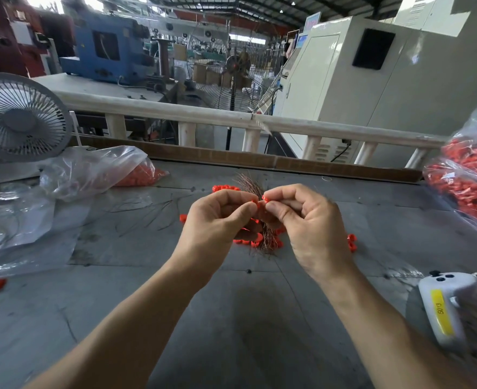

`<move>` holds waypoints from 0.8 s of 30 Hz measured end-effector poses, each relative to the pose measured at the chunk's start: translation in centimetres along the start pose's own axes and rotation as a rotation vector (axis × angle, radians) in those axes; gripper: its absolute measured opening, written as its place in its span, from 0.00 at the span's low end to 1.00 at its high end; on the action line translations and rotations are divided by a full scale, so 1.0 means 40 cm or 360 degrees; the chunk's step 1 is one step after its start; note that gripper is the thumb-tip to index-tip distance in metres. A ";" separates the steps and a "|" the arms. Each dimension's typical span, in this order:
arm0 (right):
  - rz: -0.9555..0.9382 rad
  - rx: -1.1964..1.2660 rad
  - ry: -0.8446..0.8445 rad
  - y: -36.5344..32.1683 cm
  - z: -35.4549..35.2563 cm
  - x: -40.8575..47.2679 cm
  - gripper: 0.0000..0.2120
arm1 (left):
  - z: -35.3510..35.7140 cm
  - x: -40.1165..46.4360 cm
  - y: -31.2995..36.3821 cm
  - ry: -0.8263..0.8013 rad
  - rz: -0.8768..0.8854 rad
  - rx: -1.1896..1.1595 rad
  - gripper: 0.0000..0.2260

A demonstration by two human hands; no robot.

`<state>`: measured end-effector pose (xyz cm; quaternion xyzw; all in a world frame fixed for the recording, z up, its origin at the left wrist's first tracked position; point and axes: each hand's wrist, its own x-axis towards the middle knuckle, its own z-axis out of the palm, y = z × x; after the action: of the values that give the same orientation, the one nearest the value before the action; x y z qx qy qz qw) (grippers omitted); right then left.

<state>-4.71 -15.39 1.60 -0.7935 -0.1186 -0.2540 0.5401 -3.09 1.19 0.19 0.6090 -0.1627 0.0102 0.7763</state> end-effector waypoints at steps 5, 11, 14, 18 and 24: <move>-0.0116 -0.0120 -0.0009 0.002 -0.001 -0.002 0.06 | 0.003 0.001 -0.005 0.0005 0.0074 0.0065 0.05; -0.0178 -0.0146 0.0009 0.005 -0.003 -0.003 0.06 | 0.002 0.003 -0.011 -0.0011 0.0124 0.0129 0.05; -0.0207 -0.0155 -0.0002 0.005 -0.005 -0.004 0.06 | 0.002 0.004 -0.012 -0.0010 0.0142 0.0169 0.06; -0.0228 -0.0125 -0.0019 0.006 -0.007 -0.003 0.07 | 0.001 0.004 -0.012 -0.0018 0.0145 0.0184 0.05; -0.0246 -0.0043 -0.0078 0.010 -0.015 0.002 0.07 | -0.001 0.005 -0.010 -0.0029 0.0117 0.0147 0.06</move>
<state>-4.62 -16.09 1.50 -0.7952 -0.1893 -0.2771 0.5050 -2.82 1.08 -0.13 0.6377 -0.1914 0.0407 0.7450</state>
